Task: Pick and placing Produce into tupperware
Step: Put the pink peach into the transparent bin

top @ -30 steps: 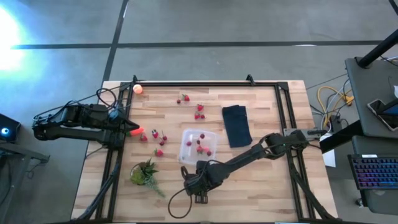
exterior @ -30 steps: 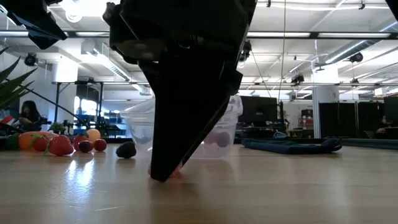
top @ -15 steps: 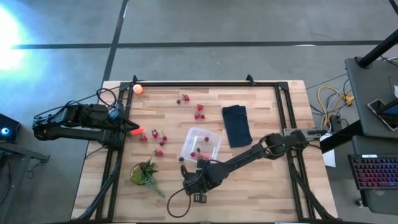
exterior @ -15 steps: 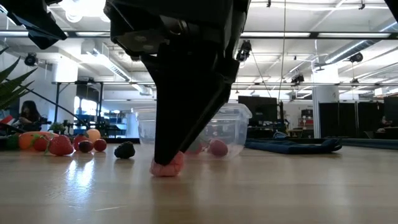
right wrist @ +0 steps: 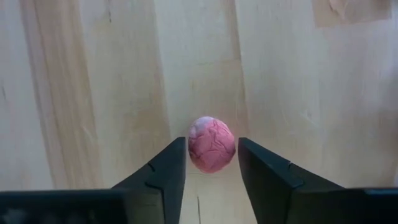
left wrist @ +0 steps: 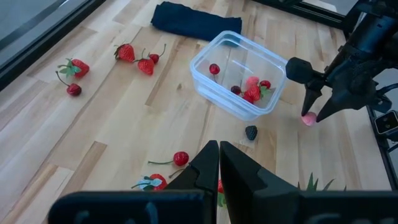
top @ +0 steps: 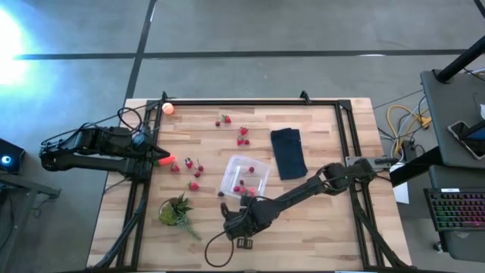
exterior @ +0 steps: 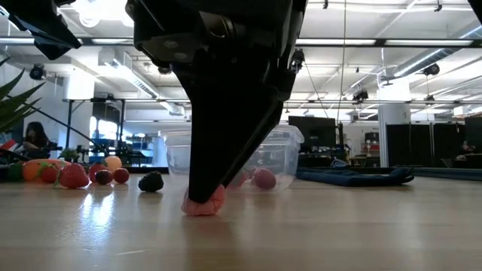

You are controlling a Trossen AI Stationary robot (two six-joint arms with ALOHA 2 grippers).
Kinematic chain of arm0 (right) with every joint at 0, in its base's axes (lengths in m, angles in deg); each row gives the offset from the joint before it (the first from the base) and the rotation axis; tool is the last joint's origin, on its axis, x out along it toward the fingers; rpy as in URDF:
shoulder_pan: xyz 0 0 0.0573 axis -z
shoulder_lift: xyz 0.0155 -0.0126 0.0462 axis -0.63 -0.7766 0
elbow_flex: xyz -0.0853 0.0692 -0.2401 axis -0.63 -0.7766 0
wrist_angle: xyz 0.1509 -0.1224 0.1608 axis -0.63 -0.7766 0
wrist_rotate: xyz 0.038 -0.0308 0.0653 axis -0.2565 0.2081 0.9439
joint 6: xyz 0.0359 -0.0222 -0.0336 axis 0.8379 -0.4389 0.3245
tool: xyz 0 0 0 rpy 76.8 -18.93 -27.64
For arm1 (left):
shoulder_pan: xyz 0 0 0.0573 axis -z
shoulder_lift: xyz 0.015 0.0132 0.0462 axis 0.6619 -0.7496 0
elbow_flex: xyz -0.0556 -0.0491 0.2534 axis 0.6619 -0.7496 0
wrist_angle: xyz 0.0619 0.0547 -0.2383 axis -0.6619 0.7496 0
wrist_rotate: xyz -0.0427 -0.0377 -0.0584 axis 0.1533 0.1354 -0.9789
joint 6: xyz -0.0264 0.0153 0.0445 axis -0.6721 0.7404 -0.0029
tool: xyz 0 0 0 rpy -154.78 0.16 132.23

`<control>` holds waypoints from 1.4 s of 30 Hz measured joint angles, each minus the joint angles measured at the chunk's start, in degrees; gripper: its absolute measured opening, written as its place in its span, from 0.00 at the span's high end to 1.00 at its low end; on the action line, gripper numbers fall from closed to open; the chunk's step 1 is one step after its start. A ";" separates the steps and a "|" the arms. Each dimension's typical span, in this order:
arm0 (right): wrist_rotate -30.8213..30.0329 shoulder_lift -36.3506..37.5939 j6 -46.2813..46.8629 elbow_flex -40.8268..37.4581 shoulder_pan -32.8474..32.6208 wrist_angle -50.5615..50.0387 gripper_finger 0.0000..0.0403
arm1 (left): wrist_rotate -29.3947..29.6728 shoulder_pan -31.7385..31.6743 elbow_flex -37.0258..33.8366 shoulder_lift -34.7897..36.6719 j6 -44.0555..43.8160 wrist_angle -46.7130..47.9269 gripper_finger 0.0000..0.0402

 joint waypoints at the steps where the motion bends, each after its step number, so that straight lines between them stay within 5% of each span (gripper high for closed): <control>1: 0.00 -0.06 0.02 -0.03 0.00 0.15 0.64 | 0.02 0.00 0.00 0.00 0.01 -0.02 1.00; 27: -1.92 -0.28 0.47 -1.06 0.02 0.12 0.68 | 0.02 -0.02 0.00 0.00 0.01 -0.02 1.00; 42: -5.79 1.53 4.97 3.81 0.01 -2.66 0.80 | 0.02 0.00 0.00 0.00 0.02 0.00 1.00</control>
